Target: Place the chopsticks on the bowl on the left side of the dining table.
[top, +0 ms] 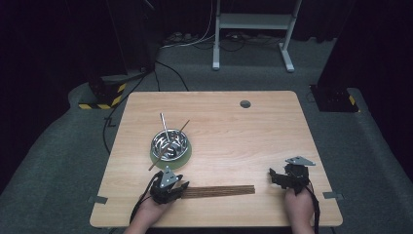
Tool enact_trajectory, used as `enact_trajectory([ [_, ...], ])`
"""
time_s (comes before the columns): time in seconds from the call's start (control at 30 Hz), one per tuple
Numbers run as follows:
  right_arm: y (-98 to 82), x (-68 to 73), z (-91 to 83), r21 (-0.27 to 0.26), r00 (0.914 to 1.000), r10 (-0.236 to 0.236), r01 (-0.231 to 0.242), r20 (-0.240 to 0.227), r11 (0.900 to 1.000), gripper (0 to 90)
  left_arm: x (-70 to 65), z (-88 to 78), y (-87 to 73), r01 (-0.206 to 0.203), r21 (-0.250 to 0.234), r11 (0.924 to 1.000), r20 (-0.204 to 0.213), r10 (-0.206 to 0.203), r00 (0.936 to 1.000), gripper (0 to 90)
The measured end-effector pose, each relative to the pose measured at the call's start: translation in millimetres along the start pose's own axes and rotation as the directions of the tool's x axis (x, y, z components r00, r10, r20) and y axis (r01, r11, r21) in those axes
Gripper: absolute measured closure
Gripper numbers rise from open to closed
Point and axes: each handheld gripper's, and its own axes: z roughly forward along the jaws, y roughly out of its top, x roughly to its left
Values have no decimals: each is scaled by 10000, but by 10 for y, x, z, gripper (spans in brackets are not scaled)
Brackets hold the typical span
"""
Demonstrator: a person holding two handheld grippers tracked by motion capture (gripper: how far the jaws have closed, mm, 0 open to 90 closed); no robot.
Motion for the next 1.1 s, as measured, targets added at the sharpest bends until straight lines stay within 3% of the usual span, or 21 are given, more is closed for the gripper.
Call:
enact_trajectory([
  [0.07, 0, 3, -2, 37, 10000, 22, -22, -38, 10000, 144, 3, -21, 5, -134, 38, 9999, 47, 134, 9999, 590],
  [0.3, -1, 1, 0, 12, 10000, -42, 42, -36, 10000, 145, 32, -159, 59, -51, -287, 9996, 574, 67, 9983, 571],
  [0.77, 0, -1, 0, -16, 10000, -82, 82, -41, 10000, 147, 27, -117, 4, -212, 404, 9990, 759, 181, 9970, 557],
  [0.97, 0, 0, -1, -15, 10000, -75, 75, -43, 10000, 147, 9, -79, 6, -65, 183, 9998, 556, 55, 9984, 558],
  [1.1, -1, -5, 2, -40, 9999, -152, 152, -32, 9999, 147, 24, -30, 24, 13, -67, 10000, 100, -12, 9999, 542],
])
